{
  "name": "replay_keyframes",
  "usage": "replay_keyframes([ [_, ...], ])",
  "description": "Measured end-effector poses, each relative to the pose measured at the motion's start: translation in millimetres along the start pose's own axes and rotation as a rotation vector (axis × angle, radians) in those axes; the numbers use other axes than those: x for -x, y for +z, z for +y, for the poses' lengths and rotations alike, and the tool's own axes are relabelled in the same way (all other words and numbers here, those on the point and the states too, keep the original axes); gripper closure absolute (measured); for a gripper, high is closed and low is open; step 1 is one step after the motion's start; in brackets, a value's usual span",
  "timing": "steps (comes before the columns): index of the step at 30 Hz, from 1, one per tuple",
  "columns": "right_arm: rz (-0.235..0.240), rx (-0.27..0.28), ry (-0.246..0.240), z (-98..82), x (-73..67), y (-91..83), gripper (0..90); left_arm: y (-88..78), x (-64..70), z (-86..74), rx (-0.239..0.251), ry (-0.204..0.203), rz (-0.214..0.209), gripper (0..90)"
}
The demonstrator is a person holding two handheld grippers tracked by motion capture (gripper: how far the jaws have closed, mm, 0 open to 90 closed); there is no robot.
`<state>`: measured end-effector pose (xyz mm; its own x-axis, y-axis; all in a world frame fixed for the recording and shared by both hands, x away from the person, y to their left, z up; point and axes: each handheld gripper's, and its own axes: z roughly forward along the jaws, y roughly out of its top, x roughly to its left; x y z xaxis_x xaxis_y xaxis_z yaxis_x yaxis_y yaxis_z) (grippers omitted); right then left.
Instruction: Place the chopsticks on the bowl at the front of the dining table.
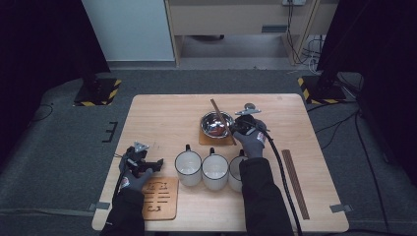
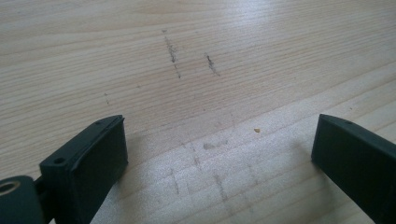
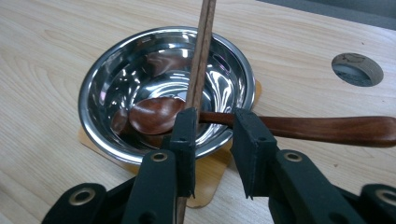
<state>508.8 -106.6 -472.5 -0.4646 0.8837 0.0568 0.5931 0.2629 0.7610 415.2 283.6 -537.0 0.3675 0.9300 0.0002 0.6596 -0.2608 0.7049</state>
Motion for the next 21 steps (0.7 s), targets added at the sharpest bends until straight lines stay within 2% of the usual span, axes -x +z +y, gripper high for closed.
replay_keyframes([
  [9,-0.018,-0.038,-0.010,-6.8,4.5,4.4,66.5,0.0,0.0,0.0,0.000,0.000,0.000,2.4],
  [21,0.005,-0.041,-0.038,-8.3,-5.3,6.4,62.0,0.0,0.0,0.0,0.000,0.000,0.000,2.3],
])
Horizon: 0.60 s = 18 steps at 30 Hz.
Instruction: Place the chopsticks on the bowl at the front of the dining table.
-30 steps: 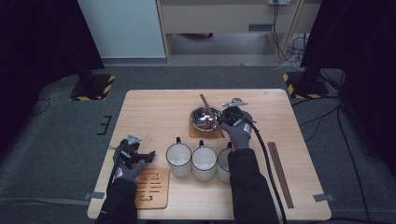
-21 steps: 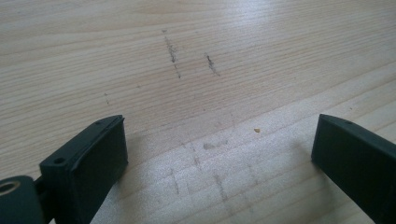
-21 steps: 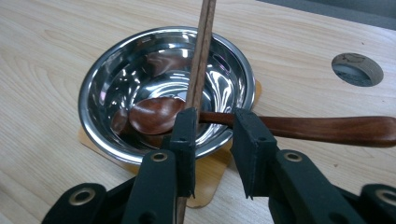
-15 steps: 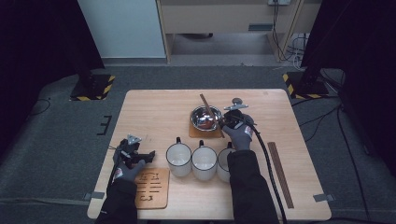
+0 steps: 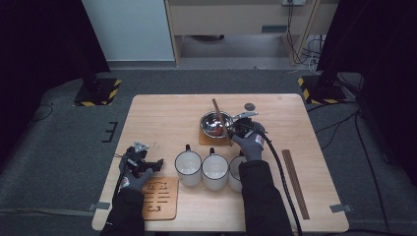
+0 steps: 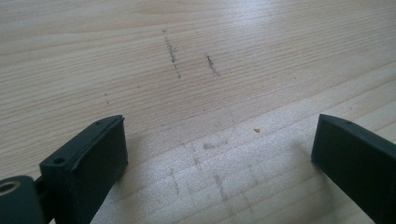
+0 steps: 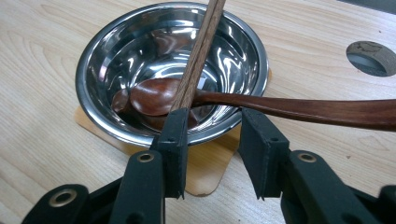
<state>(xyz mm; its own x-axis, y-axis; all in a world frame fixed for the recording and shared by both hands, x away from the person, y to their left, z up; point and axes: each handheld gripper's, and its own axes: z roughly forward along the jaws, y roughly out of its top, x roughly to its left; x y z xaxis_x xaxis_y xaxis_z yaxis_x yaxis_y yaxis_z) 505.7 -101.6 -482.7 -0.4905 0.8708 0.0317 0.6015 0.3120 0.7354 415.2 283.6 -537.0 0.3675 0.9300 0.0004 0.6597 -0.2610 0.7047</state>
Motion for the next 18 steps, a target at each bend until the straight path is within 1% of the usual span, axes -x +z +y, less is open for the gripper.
replay_keyframes([
  [10,0.014,0.008,-0.030,0.7,-6.8,-0.6,59.1,0.0,0.0,0.0,0.000,0.000,0.000,2.4],
  [18,0.032,0.014,-0.046,1.0,-11.5,1.1,57.4,0.0,0.0,0.0,0.000,0.000,0.000,2.4],
])
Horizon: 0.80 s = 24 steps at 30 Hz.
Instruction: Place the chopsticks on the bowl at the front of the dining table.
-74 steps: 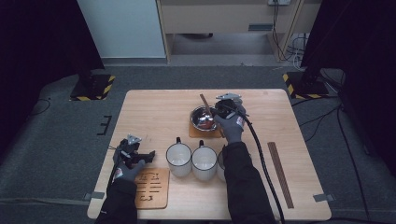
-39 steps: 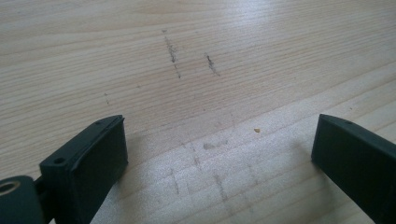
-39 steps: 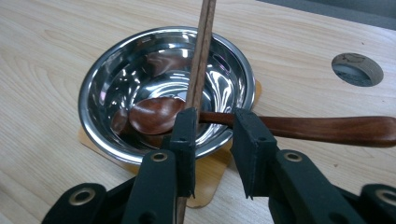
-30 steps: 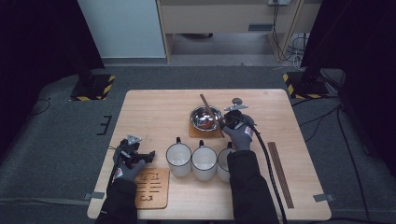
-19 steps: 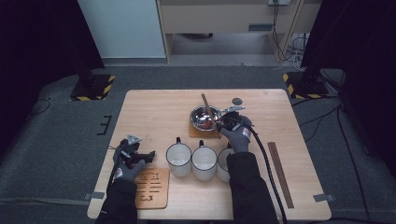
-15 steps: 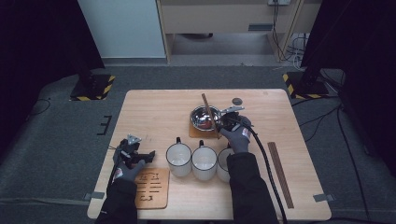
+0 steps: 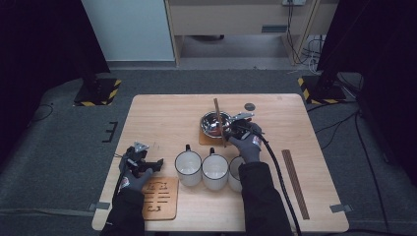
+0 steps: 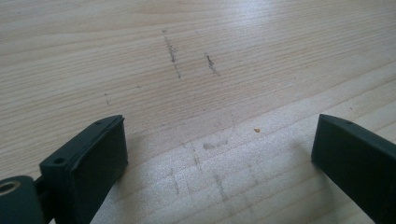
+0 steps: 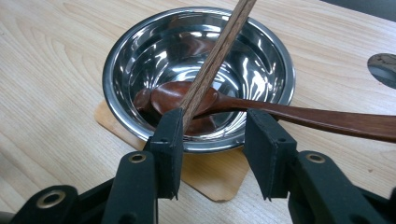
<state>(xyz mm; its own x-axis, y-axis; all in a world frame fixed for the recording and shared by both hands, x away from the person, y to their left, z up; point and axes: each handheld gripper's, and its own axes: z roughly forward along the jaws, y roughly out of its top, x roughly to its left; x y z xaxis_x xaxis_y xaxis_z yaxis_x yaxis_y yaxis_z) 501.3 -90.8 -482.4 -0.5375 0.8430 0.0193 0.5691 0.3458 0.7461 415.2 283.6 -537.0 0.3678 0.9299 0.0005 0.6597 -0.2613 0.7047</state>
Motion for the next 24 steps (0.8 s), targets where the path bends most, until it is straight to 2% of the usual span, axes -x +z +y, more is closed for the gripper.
replay_keyframes([
  [24,0.023,-0.011,-0.034,0.4,-4.4,2.9,48.4,0.0,0.0,0.0,0.000,0.000,0.000,2.4],
])
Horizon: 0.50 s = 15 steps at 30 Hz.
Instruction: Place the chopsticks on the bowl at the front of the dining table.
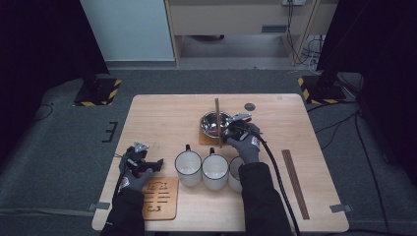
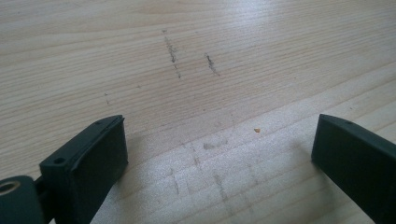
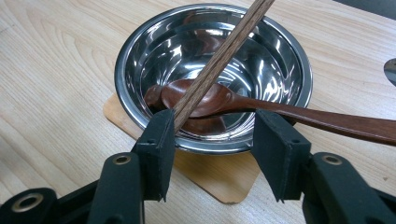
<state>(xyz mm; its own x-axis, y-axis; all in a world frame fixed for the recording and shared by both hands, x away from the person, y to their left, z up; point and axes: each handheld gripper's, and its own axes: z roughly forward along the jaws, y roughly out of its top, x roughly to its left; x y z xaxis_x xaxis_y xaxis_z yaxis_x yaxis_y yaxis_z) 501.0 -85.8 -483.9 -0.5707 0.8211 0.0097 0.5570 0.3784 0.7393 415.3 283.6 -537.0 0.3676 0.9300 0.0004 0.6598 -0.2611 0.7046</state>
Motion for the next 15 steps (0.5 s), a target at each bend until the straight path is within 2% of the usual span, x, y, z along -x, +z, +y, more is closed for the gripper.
replay_keyframes([
  [15,0.008,-0.011,-0.022,-0.7,-1.2,0.7,42.0,0.0,0.0,0.0,0.000,0.000,0.000,2.3],
])
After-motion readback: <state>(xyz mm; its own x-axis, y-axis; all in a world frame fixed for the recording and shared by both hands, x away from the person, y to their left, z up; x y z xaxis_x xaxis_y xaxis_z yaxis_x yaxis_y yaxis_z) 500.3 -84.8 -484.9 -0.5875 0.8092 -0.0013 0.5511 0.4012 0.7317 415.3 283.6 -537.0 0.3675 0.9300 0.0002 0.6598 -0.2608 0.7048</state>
